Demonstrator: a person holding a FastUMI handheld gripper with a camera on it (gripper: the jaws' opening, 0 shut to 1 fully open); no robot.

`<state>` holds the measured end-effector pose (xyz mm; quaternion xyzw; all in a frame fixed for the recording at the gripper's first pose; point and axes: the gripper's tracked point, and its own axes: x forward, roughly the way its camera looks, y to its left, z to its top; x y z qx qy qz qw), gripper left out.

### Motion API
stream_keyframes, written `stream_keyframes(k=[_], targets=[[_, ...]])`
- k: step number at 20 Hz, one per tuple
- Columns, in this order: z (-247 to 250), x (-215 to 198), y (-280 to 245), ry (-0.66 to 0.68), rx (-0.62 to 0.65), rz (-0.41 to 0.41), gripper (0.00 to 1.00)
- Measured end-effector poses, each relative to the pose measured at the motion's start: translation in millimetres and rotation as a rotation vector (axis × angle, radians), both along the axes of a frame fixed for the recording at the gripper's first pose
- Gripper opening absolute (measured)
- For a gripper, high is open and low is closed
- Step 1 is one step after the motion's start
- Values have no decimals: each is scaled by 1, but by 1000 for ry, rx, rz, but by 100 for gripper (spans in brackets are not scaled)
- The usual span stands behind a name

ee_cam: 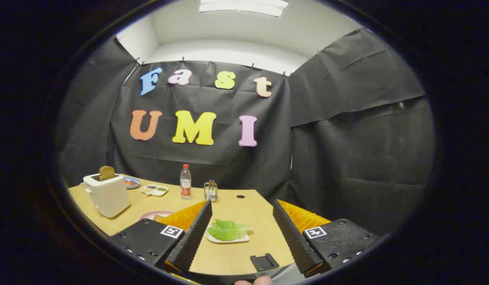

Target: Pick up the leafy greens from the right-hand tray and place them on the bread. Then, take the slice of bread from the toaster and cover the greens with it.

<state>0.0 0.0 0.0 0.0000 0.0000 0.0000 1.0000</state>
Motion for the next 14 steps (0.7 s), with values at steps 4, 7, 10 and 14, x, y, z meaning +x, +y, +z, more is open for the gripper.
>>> stream_keyframes(k=[4,7,10,14], targets=[[4,-1,1,-8,23,4,95],[0,3,2,0,34,4,95],[-1,6,0,5,33,0,95],[-8,12,-4,26,33,-28,95]])
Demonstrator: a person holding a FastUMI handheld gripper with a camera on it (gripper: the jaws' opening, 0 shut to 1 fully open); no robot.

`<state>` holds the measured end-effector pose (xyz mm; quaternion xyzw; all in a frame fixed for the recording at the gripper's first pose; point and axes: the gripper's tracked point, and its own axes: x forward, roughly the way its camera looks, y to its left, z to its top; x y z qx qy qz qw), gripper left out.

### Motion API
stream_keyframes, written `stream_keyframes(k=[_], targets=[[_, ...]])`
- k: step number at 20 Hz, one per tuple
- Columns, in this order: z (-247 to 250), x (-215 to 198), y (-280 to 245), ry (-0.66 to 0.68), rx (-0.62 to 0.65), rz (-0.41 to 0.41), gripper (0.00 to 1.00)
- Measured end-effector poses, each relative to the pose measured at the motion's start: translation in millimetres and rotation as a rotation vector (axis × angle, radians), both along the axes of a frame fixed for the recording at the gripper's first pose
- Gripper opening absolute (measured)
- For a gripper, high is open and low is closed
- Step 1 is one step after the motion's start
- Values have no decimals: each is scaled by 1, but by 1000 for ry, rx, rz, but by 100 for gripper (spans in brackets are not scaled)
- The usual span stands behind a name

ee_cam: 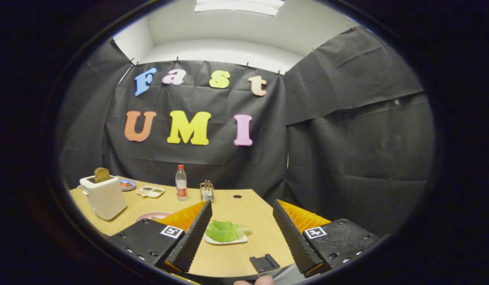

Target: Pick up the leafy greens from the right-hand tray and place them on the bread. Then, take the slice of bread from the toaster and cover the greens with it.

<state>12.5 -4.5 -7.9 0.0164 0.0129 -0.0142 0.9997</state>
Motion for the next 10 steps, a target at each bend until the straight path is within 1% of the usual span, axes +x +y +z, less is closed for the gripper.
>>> stream_keyframes(k=[4,6,8,10], targets=[[-8,13,7,34,58,31,95],[-14,24,3,57,89,23,95],[-25,40,-1,102,107,14,95],[-39,58,2,165,157,35,95]])
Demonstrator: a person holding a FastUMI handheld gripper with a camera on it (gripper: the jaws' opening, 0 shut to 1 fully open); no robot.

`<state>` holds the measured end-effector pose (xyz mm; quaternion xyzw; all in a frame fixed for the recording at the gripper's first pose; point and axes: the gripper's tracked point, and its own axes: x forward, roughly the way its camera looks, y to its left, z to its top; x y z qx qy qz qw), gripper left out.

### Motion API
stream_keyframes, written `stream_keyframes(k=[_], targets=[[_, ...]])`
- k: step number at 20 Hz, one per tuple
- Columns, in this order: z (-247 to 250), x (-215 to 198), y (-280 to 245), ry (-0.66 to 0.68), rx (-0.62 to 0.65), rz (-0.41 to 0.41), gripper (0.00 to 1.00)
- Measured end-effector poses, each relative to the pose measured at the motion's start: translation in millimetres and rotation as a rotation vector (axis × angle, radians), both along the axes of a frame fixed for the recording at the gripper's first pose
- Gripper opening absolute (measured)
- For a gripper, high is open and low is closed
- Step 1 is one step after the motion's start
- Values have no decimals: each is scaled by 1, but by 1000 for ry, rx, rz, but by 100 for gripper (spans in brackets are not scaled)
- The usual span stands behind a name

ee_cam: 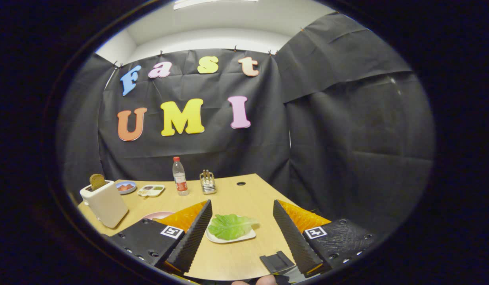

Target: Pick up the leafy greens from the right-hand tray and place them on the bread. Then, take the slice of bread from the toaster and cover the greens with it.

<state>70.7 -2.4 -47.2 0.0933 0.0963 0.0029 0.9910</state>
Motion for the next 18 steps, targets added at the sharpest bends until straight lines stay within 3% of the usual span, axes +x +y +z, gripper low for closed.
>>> stream_keyframes(k=[9,18], targets=[[-102,88,-8,388,407,-54,96],[-152,142,-5,493,491,-97,96]])
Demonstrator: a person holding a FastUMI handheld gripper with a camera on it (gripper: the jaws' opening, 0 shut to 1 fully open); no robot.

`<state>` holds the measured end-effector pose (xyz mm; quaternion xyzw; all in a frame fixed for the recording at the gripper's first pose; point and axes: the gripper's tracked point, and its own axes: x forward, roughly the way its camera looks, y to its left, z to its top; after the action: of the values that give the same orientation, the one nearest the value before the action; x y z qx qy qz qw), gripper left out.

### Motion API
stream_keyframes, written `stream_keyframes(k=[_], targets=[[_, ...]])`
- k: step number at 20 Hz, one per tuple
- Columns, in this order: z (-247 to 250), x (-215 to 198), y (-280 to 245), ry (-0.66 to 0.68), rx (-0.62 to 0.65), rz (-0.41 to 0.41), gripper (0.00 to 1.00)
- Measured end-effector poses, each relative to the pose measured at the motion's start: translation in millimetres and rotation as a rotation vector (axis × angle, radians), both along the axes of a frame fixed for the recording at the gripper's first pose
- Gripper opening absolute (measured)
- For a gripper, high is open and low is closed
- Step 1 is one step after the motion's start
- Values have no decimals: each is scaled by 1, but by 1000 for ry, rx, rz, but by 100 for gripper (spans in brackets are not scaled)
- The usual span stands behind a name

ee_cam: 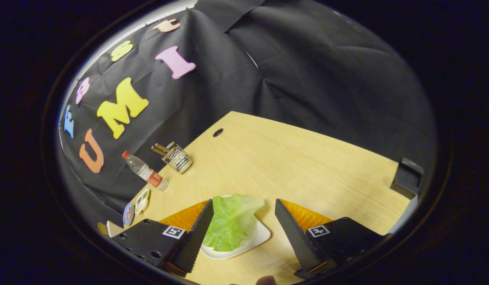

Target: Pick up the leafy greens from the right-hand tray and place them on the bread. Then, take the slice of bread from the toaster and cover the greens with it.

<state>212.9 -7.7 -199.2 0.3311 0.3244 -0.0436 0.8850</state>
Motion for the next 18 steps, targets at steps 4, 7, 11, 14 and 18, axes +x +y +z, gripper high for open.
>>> stream_keyframes(k=[4,7,11,14,18], targets=[[-16,20,3,25,61,-25,93],[-22,22,6,42,97,-24,81],[-32,23,0,76,106,-36,41],[-30,28,-3,76,123,-49,12],[-14,28,-5,30,81,-28,0]])
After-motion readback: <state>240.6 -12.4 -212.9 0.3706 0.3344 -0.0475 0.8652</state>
